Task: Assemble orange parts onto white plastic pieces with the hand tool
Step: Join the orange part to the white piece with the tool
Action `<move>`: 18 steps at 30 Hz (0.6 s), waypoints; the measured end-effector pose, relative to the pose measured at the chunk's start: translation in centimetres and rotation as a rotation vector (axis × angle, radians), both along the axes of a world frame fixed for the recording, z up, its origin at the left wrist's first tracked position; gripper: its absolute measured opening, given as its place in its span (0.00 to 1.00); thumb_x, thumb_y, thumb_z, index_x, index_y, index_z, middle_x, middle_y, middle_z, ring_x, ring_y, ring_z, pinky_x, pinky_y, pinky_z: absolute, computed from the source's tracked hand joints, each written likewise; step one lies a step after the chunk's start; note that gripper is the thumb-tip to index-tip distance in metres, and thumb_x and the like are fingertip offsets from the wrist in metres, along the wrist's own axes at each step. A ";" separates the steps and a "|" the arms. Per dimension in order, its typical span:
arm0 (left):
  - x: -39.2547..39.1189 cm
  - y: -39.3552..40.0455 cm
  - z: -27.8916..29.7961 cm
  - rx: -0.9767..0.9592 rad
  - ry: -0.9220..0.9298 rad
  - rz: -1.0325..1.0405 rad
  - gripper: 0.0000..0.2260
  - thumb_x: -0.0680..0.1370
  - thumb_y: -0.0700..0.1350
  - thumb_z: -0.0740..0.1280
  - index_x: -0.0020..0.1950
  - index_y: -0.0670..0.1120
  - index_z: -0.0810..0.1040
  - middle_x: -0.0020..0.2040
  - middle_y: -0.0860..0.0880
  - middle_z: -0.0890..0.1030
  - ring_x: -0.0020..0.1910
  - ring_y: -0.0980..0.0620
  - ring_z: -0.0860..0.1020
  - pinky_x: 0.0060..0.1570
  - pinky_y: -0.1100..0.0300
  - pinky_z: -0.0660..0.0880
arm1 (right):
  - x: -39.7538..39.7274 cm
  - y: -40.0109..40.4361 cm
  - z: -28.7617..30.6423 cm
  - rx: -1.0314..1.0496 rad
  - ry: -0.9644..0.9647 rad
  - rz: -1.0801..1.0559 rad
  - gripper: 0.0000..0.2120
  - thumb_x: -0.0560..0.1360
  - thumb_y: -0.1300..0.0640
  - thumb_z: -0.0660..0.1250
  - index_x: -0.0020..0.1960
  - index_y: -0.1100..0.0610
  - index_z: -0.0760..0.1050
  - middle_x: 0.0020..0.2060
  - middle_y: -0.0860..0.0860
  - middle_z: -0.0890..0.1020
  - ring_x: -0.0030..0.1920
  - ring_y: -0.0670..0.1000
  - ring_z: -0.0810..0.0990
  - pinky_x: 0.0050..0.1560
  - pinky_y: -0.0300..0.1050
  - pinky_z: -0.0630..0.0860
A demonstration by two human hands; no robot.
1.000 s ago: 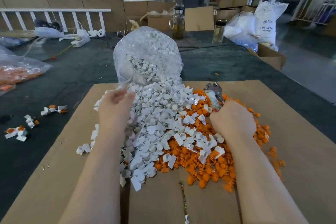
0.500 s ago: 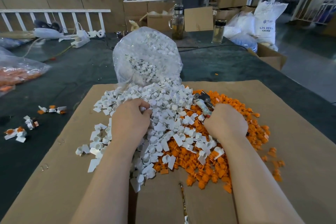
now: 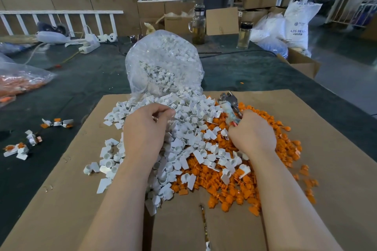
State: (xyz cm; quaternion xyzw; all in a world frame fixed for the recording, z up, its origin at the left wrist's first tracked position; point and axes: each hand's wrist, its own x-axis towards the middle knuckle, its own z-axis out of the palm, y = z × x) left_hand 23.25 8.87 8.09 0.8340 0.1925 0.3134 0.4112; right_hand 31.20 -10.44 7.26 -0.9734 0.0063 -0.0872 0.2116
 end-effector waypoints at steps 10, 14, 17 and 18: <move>0.2 -1.1 0.5 -0.234 -0.086 -0.201 0.11 0.77 0.46 0.72 0.58 0.57 0.81 0.43 0.53 0.83 0.38 0.56 0.79 0.36 0.72 0.72 | -0.1 0.5 0.5 0.507 -0.091 0.217 0.04 0.77 0.55 0.65 0.44 0.54 0.75 0.31 0.49 0.77 0.29 0.48 0.73 0.27 0.42 0.66; 0.3 -1.9 0.6 -0.344 -0.132 -0.223 0.08 0.75 0.46 0.75 0.50 0.54 0.78 0.43 0.48 0.83 0.37 0.55 0.77 0.36 0.68 0.71 | -0.4 1.1 0.5 0.565 -0.097 0.287 0.05 0.77 0.54 0.65 0.43 0.53 0.76 0.30 0.48 0.75 0.27 0.45 0.70 0.27 0.42 0.65; 0.2 -2.3 0.8 -0.375 -0.162 -0.240 0.08 0.74 0.44 0.76 0.47 0.53 0.78 0.42 0.48 0.83 0.38 0.54 0.79 0.36 0.66 0.74 | -0.7 1.7 0.5 0.571 -0.095 0.327 0.03 0.78 0.54 0.65 0.47 0.52 0.76 0.34 0.47 0.78 0.30 0.46 0.74 0.29 0.42 0.70; 0.1 -2.4 0.8 -0.392 -0.173 -0.250 0.08 0.74 0.44 0.76 0.47 0.54 0.80 0.42 0.48 0.84 0.40 0.53 0.81 0.37 0.66 0.77 | -0.8 1.9 0.6 0.576 -0.098 0.338 0.03 0.78 0.54 0.65 0.49 0.53 0.76 0.37 0.46 0.79 0.32 0.46 0.76 0.30 0.41 0.72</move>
